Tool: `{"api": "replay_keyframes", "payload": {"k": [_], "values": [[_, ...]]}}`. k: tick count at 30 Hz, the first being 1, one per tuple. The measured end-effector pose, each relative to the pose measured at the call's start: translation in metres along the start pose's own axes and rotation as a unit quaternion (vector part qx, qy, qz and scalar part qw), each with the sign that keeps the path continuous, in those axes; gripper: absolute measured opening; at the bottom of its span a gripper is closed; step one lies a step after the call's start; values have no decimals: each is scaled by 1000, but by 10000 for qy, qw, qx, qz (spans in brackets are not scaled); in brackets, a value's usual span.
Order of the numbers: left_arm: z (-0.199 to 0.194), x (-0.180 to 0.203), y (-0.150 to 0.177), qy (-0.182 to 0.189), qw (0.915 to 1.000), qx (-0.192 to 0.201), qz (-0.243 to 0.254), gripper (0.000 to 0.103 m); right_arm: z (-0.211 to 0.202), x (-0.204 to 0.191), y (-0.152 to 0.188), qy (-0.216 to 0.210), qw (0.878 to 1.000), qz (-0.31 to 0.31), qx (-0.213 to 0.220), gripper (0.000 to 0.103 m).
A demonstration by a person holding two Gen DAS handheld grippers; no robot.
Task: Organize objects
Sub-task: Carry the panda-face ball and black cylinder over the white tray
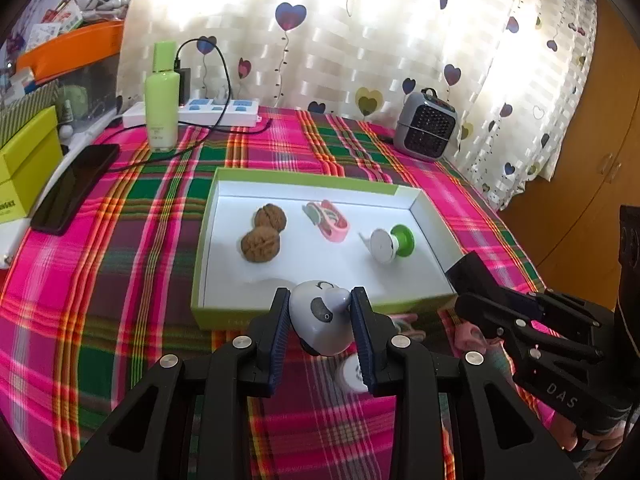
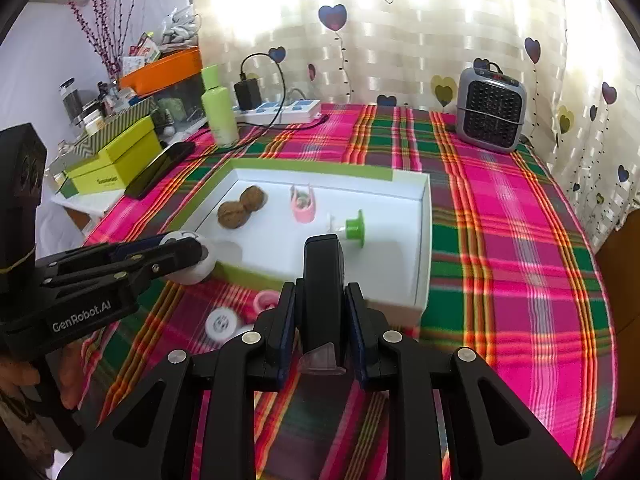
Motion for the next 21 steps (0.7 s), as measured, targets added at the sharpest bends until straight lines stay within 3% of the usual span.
{"api": "replay_keyframes", "payload": {"k": [21], "values": [[48,-16,-35,-15,9998,-173,-63,28,51,35,-52,293,9995,77,-79,25]]}}
Point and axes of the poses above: each gripper's, at about its wrist camera, not at the fingertips, and z roughly the way its jaws point, x to its right, y to its underside, the point moved 8 cm from there along z, roughly the way its jaws point, and after that the axes turned 13 degrees about y, right-handed, at the moved point
